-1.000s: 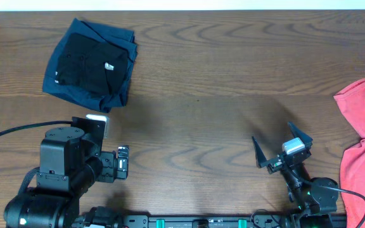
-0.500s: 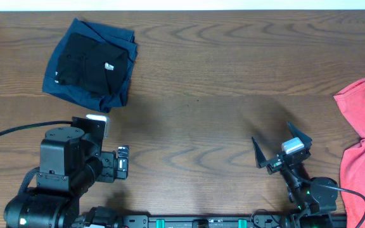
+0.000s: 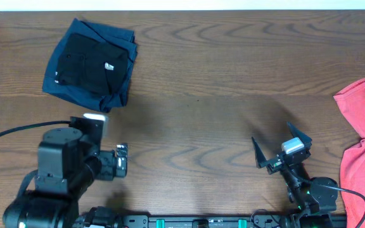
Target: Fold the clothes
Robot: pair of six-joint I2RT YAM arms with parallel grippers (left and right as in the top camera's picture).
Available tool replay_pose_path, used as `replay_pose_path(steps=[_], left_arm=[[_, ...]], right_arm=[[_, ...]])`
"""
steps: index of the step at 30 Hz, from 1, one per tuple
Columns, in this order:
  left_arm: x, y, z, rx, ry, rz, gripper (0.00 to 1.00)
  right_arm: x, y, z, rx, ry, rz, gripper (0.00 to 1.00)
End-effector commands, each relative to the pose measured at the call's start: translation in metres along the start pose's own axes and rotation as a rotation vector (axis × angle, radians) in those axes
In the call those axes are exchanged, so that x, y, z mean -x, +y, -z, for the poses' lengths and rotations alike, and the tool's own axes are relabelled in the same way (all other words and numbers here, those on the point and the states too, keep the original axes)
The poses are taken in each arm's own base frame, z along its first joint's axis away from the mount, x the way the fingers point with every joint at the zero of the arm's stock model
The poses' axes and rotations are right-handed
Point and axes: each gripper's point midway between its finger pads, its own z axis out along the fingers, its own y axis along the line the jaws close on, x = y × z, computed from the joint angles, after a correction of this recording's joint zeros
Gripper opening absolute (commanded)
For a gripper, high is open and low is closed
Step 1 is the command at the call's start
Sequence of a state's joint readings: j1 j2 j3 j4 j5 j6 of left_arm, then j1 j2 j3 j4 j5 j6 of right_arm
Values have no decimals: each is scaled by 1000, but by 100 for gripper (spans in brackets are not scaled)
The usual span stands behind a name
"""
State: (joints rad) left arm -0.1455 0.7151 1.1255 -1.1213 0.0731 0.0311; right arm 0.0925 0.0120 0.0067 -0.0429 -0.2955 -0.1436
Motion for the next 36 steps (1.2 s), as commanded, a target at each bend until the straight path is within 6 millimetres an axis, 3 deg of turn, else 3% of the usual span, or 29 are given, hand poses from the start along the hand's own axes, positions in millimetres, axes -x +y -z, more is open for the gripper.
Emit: replay_pose_path(steps=[1,5,11,27,36], left_arm=[[14,14,13,65,-139,8,98],[32,19,26,85,-339,23,98],[37,21,22,94,-568,12,98],[2,21,-26,74,-778,-2,98],[-18,22,-73,62,-729,0,98]], right_arm=[[-1,-2,0,-7,2,10,99],[-1,-2,0,-7,2,10,99],[-1,-2,0,-7,2,10,99],[-1,-2,0,-7,2,10,99],[-1,-2,0,-7,2,10,99]])
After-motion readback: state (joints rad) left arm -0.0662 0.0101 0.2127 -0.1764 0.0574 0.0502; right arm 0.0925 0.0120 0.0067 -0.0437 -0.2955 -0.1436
